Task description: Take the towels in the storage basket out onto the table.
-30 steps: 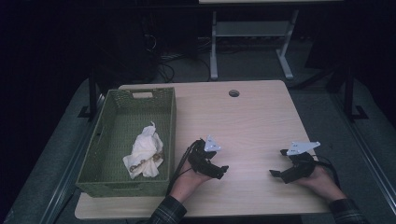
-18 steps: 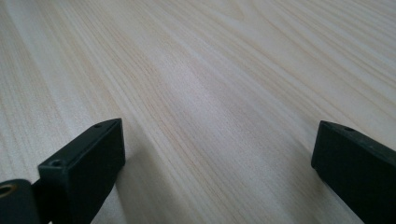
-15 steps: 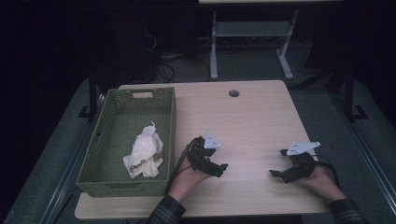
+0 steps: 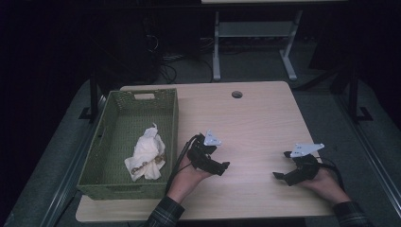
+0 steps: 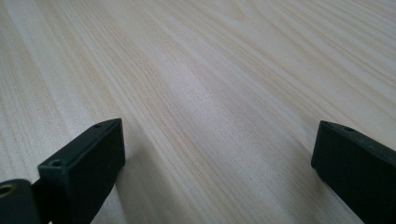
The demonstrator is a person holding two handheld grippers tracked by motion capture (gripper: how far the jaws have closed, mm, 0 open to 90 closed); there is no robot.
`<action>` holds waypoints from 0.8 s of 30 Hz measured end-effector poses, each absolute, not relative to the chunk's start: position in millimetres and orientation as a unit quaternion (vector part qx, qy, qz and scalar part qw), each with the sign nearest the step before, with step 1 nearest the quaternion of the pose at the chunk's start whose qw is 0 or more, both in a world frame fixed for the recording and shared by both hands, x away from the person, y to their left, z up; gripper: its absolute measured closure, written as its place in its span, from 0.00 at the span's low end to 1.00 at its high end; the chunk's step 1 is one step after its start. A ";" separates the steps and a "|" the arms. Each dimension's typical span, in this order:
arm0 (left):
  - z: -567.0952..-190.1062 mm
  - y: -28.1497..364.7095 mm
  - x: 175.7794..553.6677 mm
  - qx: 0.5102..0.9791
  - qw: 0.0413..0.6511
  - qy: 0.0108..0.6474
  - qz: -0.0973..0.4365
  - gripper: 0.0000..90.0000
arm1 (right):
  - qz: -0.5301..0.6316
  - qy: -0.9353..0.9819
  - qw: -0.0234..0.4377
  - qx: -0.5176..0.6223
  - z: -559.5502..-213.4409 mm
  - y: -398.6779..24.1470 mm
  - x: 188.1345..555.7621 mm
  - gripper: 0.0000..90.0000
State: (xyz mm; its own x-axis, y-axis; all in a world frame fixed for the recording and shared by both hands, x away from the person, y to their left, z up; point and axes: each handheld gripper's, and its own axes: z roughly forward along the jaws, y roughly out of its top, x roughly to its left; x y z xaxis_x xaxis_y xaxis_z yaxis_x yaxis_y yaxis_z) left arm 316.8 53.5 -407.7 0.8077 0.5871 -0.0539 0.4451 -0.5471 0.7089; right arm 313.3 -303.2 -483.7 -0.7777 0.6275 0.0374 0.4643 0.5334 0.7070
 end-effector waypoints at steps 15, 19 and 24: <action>-390.3 55.6 321.7 0.873 0.393 0.280 0.065 0.14 | 0.367 0.869 0.111 0.314 -483.7 -303.3 313.0 0.03; -383.4 57.1 323.6 0.878 0.395 0.263 0.061 0.14 | 0.367 0.869 0.111 0.314 -483.7 -303.3 313.0 0.03; -374.5 60.2 327.0 0.882 0.395 0.252 0.056 0.14 | 0.367 0.868 0.111 0.315 -483.7 -303.4 312.8 0.03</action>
State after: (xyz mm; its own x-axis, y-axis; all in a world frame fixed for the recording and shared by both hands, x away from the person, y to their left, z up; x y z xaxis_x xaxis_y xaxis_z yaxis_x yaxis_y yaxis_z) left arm 327.0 60.2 -374.5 0.8670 0.4880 -0.1006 0.4000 -0.5613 0.7245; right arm 312.8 -303.4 -483.7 -0.7772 0.6281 0.0380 0.4652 0.5330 0.7068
